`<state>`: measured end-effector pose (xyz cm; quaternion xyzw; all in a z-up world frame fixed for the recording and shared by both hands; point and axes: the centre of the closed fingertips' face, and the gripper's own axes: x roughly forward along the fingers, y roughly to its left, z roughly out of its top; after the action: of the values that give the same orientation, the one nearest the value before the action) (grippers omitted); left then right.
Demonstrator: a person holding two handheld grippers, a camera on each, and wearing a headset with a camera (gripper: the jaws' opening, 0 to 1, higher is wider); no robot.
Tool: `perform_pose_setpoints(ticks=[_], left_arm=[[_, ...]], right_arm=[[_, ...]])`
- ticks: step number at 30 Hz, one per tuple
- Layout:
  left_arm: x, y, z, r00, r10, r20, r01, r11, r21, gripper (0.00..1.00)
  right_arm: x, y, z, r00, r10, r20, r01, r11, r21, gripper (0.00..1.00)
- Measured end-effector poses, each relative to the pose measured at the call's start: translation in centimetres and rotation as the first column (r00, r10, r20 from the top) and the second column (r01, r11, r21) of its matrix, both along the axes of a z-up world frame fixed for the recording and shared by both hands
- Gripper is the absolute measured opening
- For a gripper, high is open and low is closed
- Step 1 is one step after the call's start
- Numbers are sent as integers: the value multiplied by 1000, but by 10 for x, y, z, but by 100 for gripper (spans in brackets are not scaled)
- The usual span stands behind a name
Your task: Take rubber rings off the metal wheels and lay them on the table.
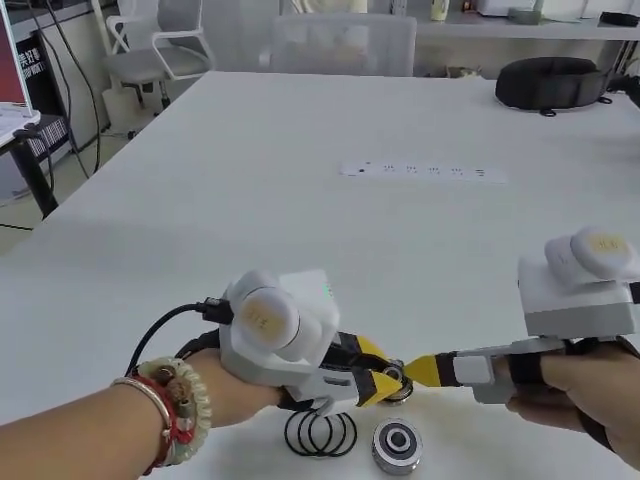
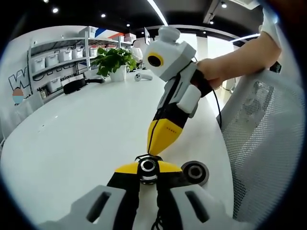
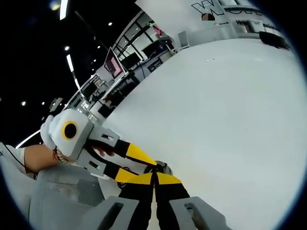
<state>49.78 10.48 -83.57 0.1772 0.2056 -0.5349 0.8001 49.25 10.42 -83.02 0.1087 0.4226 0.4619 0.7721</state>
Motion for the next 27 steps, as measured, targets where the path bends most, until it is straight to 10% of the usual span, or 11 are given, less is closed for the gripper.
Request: perform_pose_setpoints(ticks=[12, 27], left_arm=[[0, 0, 0, 1000, 15, -4, -15, 1000, -21, 7], [-2, 0, 1, 999, 20, -30, -20, 1000, -22, 8]], right_arm=[[-1, 6, 13, 1000, 7, -5, -7, 998, 55, 0], [2, -3, -5, 1000, -1, 7, 1, 999, -54, 0]])
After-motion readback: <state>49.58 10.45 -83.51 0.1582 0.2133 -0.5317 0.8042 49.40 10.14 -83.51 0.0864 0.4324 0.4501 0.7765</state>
